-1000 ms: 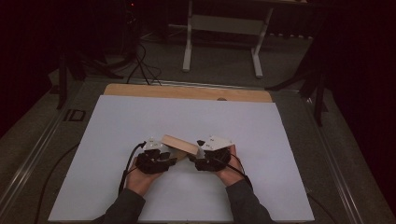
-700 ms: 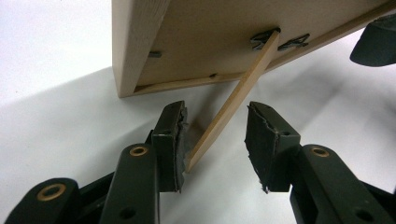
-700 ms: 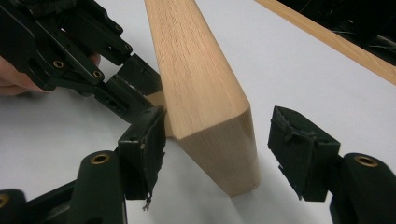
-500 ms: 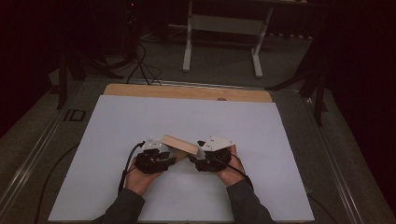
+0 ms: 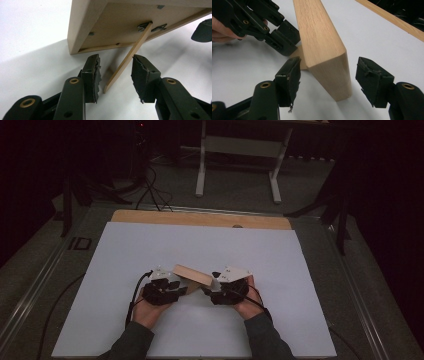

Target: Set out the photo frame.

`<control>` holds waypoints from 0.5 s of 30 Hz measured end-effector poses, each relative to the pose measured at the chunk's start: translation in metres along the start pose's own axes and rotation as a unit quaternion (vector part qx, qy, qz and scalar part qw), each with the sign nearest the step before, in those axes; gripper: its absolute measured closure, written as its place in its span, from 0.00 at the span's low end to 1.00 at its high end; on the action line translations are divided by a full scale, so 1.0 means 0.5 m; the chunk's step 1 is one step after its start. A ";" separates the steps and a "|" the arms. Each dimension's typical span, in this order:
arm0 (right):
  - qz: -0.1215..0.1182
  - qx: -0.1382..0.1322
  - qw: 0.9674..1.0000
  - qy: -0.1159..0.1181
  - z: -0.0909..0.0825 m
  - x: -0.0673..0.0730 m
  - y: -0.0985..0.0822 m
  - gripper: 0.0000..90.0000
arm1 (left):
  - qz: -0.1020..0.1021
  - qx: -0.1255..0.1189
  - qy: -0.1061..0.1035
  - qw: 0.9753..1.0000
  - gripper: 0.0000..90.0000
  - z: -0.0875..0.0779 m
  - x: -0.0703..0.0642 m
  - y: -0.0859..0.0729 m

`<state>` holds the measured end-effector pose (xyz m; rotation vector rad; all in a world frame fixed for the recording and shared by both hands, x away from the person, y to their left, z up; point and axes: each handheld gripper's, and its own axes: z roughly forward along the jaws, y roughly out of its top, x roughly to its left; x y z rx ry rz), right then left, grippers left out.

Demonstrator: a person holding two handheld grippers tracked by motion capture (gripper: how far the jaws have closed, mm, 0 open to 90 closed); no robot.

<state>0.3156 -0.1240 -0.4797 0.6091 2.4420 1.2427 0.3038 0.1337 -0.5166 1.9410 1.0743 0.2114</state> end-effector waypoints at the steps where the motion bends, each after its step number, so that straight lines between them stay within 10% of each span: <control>1: 0.001 0.000 1.000 0.000 -0.001 0.001 -0.001 0.40 | 0.000 -0.001 0.000 1.000 0.64 -0.001 0.000 0.000; 15: 0.001 -0.002 1.000 0.010 -0.013 -0.008 -0.006 0.41 | 0.004 -0.019 0.005 1.000 0.65 -0.019 0.005 0.009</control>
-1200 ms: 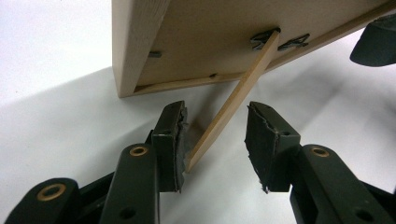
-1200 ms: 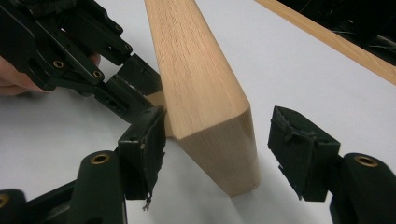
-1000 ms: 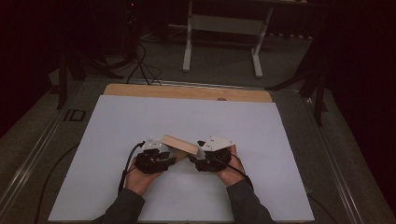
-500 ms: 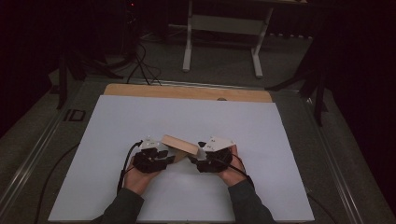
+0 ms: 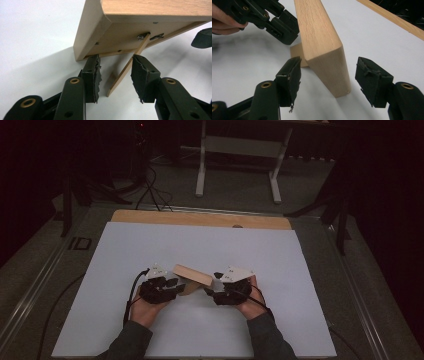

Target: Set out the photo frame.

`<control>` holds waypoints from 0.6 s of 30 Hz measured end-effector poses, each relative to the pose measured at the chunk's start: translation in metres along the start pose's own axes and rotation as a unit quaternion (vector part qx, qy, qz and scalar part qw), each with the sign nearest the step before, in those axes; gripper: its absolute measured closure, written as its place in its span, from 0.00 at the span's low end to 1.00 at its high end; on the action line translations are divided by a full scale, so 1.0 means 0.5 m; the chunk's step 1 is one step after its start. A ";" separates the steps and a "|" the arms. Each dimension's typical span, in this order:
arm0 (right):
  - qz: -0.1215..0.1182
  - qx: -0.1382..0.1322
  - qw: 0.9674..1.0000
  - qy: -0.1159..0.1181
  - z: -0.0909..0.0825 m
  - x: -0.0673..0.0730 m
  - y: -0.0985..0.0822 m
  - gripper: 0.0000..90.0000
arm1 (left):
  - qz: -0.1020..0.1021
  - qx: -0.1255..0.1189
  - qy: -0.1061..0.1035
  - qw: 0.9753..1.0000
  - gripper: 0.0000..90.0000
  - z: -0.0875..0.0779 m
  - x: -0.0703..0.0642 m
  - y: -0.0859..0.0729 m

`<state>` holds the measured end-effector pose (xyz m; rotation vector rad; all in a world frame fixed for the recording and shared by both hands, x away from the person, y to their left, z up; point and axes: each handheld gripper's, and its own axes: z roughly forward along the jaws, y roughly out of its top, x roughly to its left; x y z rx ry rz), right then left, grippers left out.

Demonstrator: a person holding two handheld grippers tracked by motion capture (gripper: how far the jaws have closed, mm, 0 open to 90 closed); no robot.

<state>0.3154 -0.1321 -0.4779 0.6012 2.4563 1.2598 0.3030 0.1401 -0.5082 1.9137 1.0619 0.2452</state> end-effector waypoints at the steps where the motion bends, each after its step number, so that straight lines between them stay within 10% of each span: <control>1: 0.000 0.001 1.000 0.001 -0.001 -0.001 -0.001 0.41 | 0.001 0.000 0.001 1.000 0.65 -0.001 0.000 0.000; 18: 0.001 0.009 1.000 0.018 -0.012 -0.015 -0.009 0.44 | 0.006 -0.009 0.005 1.000 0.70 -0.006 -0.001 0.005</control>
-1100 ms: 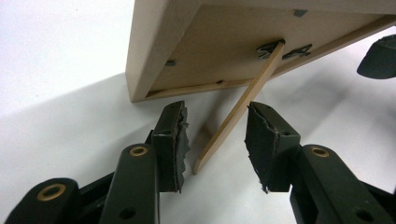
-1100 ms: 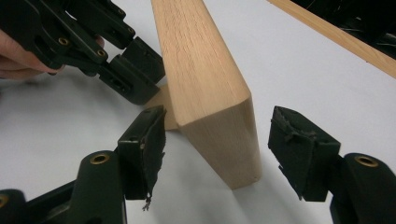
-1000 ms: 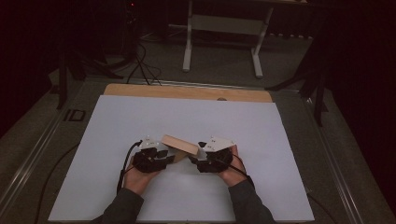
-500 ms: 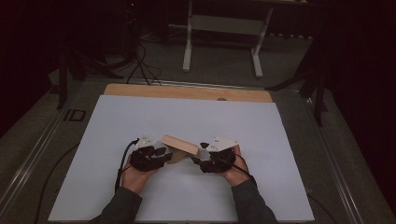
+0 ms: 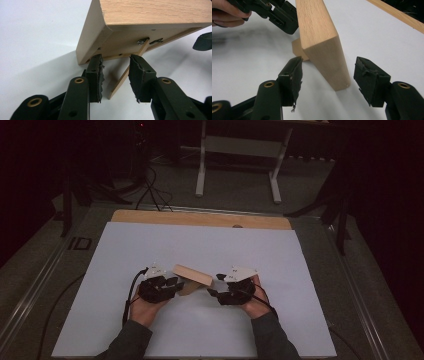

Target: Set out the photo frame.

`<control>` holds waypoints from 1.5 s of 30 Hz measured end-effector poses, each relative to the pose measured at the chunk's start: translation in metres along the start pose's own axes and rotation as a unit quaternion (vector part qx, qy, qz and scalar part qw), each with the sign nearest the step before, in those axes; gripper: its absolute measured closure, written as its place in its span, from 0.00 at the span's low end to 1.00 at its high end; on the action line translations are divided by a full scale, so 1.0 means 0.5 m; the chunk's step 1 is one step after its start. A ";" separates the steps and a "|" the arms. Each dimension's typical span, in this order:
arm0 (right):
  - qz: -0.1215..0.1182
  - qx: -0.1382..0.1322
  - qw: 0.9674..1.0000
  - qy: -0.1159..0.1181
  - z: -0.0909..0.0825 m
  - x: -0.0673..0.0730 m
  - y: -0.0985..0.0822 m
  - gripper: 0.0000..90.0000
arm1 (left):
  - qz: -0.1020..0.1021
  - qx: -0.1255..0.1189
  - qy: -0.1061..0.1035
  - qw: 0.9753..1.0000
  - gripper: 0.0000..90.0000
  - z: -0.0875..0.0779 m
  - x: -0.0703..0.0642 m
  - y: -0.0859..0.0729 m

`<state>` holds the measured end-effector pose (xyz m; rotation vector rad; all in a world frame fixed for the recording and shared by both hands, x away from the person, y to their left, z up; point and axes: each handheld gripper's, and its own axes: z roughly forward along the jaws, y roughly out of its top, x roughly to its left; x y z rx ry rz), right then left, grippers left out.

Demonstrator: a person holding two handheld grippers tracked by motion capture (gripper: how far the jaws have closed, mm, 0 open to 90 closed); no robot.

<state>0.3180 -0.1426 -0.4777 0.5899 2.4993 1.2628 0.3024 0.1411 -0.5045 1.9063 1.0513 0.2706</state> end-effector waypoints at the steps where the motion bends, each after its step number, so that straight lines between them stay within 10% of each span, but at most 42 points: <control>1: 0.002 0.001 1.000 0.001 -0.001 0.000 0.000 0.44 | 0.000 0.000 0.000 1.000 0.71 0.000 0.000 0.000; 45: 0.028 0.005 0.999 -0.021 -0.011 -0.027 -0.014 0.61 | 0.010 -0.009 0.011 1.000 0.75 -0.004 -0.009 0.008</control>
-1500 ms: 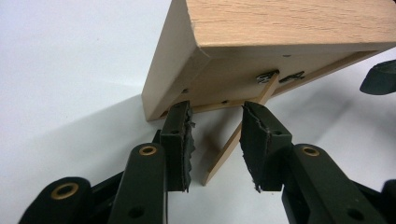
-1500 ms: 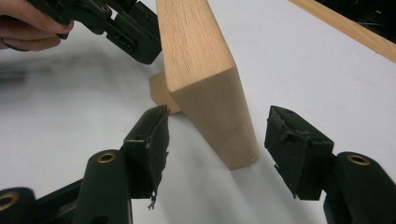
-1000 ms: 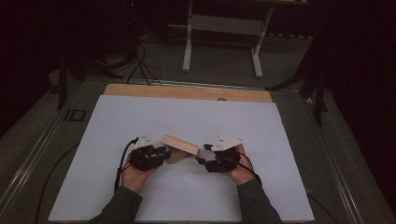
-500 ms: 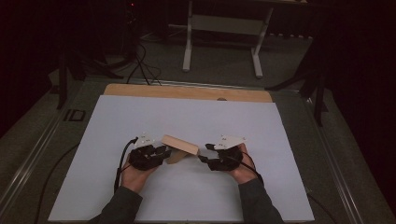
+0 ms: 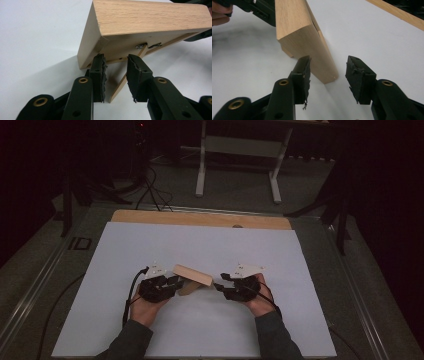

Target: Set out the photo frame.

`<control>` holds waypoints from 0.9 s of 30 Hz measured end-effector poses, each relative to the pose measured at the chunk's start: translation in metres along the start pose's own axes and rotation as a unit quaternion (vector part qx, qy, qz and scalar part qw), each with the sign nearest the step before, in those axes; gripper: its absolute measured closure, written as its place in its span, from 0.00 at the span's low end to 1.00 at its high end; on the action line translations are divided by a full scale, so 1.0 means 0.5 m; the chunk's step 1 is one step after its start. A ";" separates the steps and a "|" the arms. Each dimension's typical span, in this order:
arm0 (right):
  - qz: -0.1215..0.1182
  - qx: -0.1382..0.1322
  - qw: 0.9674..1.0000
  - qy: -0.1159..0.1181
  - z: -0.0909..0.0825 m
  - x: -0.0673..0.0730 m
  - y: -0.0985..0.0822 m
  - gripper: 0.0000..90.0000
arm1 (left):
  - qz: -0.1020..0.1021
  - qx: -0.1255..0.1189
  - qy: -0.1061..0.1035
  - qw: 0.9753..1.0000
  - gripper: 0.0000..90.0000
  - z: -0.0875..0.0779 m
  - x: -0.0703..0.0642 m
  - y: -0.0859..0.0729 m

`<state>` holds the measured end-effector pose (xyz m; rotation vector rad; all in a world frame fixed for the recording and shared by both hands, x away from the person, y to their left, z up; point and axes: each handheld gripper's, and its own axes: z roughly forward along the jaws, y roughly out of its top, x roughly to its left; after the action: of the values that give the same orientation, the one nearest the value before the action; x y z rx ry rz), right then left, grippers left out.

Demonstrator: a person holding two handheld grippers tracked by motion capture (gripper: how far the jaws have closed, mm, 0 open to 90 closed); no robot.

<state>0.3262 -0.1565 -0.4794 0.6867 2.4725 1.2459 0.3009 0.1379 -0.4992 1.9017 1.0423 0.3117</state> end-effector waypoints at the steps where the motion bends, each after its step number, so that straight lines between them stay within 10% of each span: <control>1: 0.002 -0.001 1.000 -0.003 0.000 0.000 0.000 0.63 | 0.001 0.000 0.000 1.000 0.75 0.000 -0.001 0.000; 14: 0.023 -0.024 0.998 -0.050 0.005 0.003 0.006 0.96 | 0.011 0.002 0.009 1.000 0.78 0.006 -0.009 0.005; 27: 0.050 -0.041 0.996 -0.061 0.016 0.002 0.012 0.99 | 0.034 0.002 0.038 0.999 0.90 0.010 -0.019 0.010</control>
<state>0.3308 -0.1473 -0.4792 0.8473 2.3001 1.2935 0.3006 0.1268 -0.4962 1.9442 1.0295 0.4236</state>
